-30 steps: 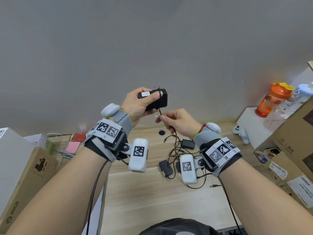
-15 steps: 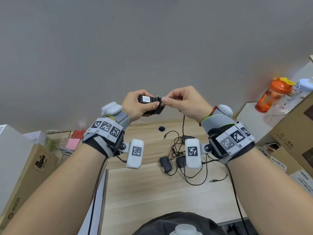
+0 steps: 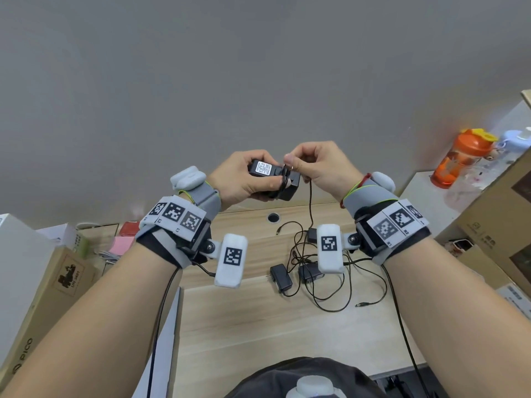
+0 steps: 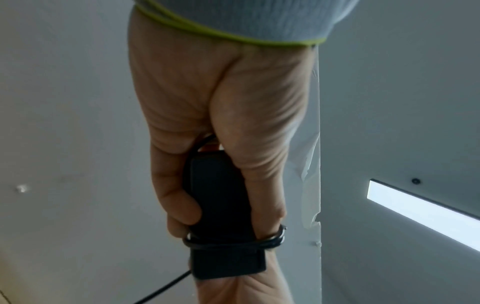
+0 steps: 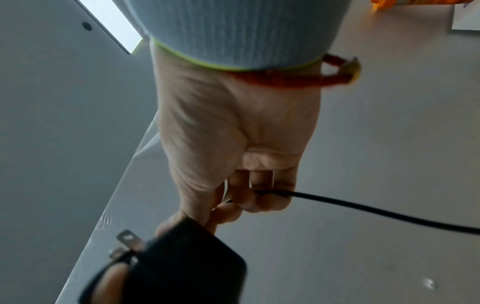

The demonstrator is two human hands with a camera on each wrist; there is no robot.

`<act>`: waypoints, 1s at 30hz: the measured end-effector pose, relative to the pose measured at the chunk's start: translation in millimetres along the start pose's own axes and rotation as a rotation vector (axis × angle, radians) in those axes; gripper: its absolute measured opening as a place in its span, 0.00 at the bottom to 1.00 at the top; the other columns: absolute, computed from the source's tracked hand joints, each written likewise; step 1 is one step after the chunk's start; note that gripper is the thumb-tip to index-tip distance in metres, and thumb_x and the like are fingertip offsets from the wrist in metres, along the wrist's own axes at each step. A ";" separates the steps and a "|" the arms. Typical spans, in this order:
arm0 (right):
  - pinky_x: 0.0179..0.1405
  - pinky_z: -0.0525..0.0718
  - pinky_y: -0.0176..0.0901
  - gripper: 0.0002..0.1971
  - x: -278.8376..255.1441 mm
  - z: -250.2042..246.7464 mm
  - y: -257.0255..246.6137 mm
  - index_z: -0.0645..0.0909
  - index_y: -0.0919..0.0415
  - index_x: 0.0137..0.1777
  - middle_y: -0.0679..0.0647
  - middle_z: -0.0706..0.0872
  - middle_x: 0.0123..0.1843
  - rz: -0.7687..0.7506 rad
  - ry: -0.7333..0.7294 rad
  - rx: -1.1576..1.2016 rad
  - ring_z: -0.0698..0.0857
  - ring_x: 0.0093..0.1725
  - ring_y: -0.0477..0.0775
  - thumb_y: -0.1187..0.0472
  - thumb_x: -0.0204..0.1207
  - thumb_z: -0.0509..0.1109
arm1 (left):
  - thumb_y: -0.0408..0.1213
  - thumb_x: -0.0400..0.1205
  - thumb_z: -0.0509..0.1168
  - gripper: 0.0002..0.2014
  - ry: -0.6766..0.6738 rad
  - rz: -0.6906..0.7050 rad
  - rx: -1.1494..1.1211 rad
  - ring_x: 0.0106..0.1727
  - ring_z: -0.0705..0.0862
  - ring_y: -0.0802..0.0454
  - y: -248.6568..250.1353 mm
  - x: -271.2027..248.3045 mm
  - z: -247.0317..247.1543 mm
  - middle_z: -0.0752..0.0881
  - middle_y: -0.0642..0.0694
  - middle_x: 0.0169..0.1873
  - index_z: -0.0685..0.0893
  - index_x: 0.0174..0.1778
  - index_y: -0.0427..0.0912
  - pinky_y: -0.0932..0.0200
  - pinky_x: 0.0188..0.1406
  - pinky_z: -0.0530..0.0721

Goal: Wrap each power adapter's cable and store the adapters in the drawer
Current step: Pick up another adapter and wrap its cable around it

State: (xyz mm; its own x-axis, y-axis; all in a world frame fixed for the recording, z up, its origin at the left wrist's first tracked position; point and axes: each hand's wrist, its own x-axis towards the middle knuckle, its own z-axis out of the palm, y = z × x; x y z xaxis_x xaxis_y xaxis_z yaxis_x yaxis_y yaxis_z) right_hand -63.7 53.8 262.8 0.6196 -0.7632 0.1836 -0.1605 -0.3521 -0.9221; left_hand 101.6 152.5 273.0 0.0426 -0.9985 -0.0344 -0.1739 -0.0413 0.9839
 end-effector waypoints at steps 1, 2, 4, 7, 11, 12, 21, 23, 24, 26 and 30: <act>0.25 0.74 0.33 0.13 -0.5 2.1 2.0 0.82 0.58 0.34 0.43 0.80 0.24 0.010 0.007 0.009 0.73 0.23 0.42 0.60 0.82 0.70 | 0.25 0.77 0.73 0.09 0.009 0.010 -0.039 0.32 0.86 0.51 1.9 -0.4 0.2 0.83 0.39 0.38 0.81 0.42 0.40 0.58 0.35 0.89; 0.25 0.74 0.34 0.15 -0.6 3.9 4.0 0.82 0.62 0.34 0.44 0.78 0.23 0.023 0.009 0.016 0.72 0.23 0.44 0.59 0.83 0.68 | 0.26 0.76 0.73 0.08 0.025 0.022 -0.082 0.31 0.86 0.50 3.7 -0.2 0.3 0.84 0.39 0.37 0.80 0.42 0.40 0.58 0.34 0.88; 0.25 0.74 0.36 0.19 -1.6 9.1 9.0 0.80 0.73 0.38 0.46 0.76 0.22 0.049 -0.005 0.017 0.71 0.23 0.46 0.58 0.86 0.65 | 0.29 0.76 0.73 0.08 0.073 0.040 -0.161 0.31 0.85 0.47 6.7 1.0 0.2 0.86 0.42 0.34 0.80 0.40 0.42 0.58 0.33 0.86; 0.27 0.75 0.40 0.18 -3.0 18.0 15.7 0.82 0.69 0.41 0.52 0.76 0.26 0.080 -0.066 0.009 0.73 0.24 0.50 0.58 0.88 0.60 | 0.31 0.77 0.73 0.08 0.179 0.058 -0.261 0.31 0.83 0.45 9.5 6.6 -0.6 0.86 0.42 0.33 0.80 0.38 0.43 0.58 0.31 0.85; 0.29 0.76 0.36 0.14 -4.2 30.8 17.4 0.85 0.60 0.51 0.52 0.79 0.30 0.124 -0.204 -0.028 0.75 0.26 0.51 0.61 0.89 0.57 | 0.32 0.78 0.75 0.09 0.334 0.062 -0.317 0.36 0.83 0.41 8.1 16.7 -5.1 0.84 0.37 0.40 0.79 0.38 0.42 0.59 0.31 0.85; 0.30 0.76 0.36 0.14 -4.8 33.1 15.7 0.85 0.60 0.53 0.51 0.79 0.30 0.133 -0.232 -0.044 0.75 0.27 0.50 0.61 0.89 0.58 | 0.32 0.77 0.75 0.10 0.369 0.063 -0.292 0.35 0.83 0.43 6.5 18.4 -6.2 0.83 0.37 0.41 0.79 0.38 0.42 0.59 0.31 0.85; 0.25 0.66 0.26 0.12 -3.5 12.5 -20.1 0.88 0.66 0.45 0.40 0.73 0.17 0.048 -0.180 -0.112 0.70 0.20 0.40 0.59 0.83 0.69 | 0.26 0.74 0.77 0.11 0.374 0.042 0.084 0.27 0.85 0.52 -16.9 20.5 -23.6 0.85 0.39 0.33 0.81 0.39 0.40 0.60 0.28 0.86; 0.25 0.69 0.24 0.10 -0.2 4.7 -28.8 0.87 0.71 0.46 0.39 0.77 0.18 0.000 -0.114 -0.100 0.73 0.19 0.37 0.63 0.82 0.70 | 0.25 0.73 0.77 0.11 0.310 0.032 0.122 0.30 0.85 0.48 -17.8 19.1 -25.8 0.85 0.39 0.34 0.81 0.39 0.40 0.56 0.31 0.88; 0.26 0.69 0.24 0.10 2.2 0.8 -31.0 0.86 0.72 0.46 0.39 0.78 0.20 -0.015 -0.085 -0.096 0.73 0.20 0.36 0.63 0.82 0.70 | 0.25 0.73 0.77 0.10 0.272 0.025 0.134 0.33 0.85 0.46 -17.1 18.2 -25.8 0.85 0.40 0.34 0.82 0.40 0.40 0.52 0.35 0.90; 0.31 0.73 0.22 0.09 6.9 -6.2 -32.9 0.85 0.72 0.47 0.39 0.83 0.24 -0.029 -0.040 -0.080 0.78 0.24 0.34 0.64 0.80 0.72 | 0.26 0.73 0.77 0.10 0.186 0.017 0.125 0.34 0.85 0.46 -12.7 15.2 -22.6 0.85 0.41 0.35 0.83 0.42 0.39 0.48 0.40 0.90; 0.33 0.75 0.21 0.06 12.4 -13.3 -29.2 0.85 0.67 0.45 0.45 0.87 0.32 -0.026 0.010 -0.077 0.81 0.28 0.32 0.64 0.80 0.72 | 0.24 0.74 0.76 0.10 0.108 0.042 0.042 0.33 0.86 0.50 -1.4 10.2 -15.2 0.84 0.40 0.38 0.83 0.42 0.39 0.57 0.36 0.89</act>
State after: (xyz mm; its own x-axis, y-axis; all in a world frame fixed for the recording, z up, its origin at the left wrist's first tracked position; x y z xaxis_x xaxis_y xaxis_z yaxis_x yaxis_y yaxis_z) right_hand -61.7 47.5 296.5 0.6164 -0.7586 0.2111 -0.2036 -0.4124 -0.8879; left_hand 117.2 142.9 273.9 0.1397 -0.9898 0.0277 -0.2189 -0.0036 0.9758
